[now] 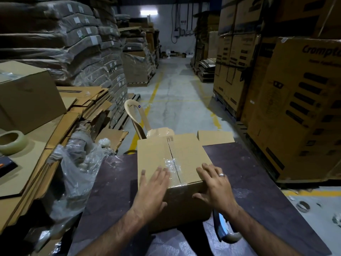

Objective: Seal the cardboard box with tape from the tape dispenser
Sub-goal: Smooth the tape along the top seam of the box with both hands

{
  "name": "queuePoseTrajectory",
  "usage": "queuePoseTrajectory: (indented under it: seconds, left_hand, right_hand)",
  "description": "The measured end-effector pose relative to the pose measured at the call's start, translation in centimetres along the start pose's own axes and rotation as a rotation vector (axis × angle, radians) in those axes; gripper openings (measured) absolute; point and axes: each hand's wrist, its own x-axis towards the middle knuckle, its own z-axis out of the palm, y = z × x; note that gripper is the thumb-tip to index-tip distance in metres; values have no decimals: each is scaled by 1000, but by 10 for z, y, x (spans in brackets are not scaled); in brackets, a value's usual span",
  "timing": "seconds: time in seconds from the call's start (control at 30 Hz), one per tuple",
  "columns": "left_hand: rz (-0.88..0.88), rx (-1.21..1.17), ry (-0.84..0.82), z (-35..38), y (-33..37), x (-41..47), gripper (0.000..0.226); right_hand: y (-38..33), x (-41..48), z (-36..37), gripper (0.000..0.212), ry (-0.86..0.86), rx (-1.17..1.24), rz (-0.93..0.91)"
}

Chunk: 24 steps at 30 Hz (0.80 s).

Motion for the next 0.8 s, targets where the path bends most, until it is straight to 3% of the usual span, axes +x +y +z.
queuePoseTrajectory:
  seconds: [0.1, 0.23, 0.4, 0.5, 0.67, 0.8]
  left_hand:
    - [120, -56, 45, 1, 22, 2, 86]
    - [-8, -82, 37, -5, 11, 24, 93]
    - [130, -104, 41, 1, 10, 18, 83]
    - [53, -100, 55, -6, -1, 24, 93]
    - [195, -139, 24, -6, 2, 23, 83]
    - [71, -107, 29, -11, -7, 29, 95]
  right_hand:
    - [-1, 2, -2, 94, -12, -5, -12]
    - [-1, 5, -4, 92, -5, -23, -40]
    - [1, 4, -6, 91, 0, -4, -72]
    - [3, 5, -6, 89, 3, 6, -86]
    - [6, 6, -6, 90, 3, 25, -95]
    - [6, 6, -6, 90, 4, 28, -99]
